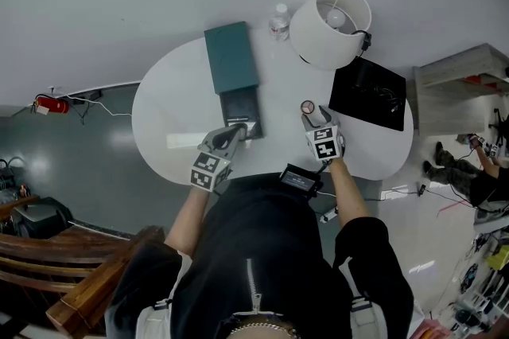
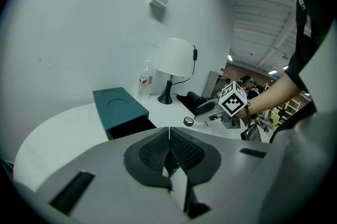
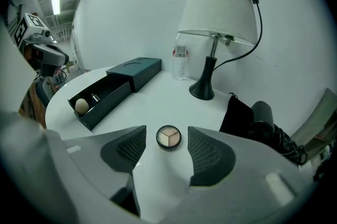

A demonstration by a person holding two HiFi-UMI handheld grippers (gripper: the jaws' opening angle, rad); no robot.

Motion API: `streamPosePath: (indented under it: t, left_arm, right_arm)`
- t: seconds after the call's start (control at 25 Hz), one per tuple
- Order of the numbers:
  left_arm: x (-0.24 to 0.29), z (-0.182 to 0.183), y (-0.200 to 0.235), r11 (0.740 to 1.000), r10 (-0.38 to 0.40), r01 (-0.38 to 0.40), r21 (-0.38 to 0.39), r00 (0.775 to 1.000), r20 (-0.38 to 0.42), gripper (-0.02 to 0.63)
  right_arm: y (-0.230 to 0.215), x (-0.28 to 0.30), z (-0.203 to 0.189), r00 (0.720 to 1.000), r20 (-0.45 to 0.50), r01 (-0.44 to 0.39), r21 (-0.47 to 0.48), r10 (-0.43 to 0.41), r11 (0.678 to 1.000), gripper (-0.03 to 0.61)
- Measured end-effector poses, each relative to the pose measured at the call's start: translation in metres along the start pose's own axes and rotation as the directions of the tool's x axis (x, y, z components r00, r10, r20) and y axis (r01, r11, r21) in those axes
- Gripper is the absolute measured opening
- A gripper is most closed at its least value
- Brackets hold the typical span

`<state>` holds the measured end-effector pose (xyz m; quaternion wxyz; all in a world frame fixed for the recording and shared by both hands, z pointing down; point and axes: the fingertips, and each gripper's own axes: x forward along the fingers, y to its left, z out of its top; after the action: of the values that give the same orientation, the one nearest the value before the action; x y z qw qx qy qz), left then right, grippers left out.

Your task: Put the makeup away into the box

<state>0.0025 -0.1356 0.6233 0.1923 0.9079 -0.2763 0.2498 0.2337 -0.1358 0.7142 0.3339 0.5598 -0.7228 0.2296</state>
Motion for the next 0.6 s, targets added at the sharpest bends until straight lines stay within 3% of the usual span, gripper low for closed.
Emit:
streamPosePath:
  t: [0.6]
  left_arm:
    - [-0.015, -0.006, 0.025, 0.998, 0.051, -0.051, -0.035, 0.999, -0.008, 0.014]
  right_arm:
    - [-0.002, 0.037, -0.017, 0.995, -0.103, -0.006, -0.018, 0.004, 1.000, 0.245]
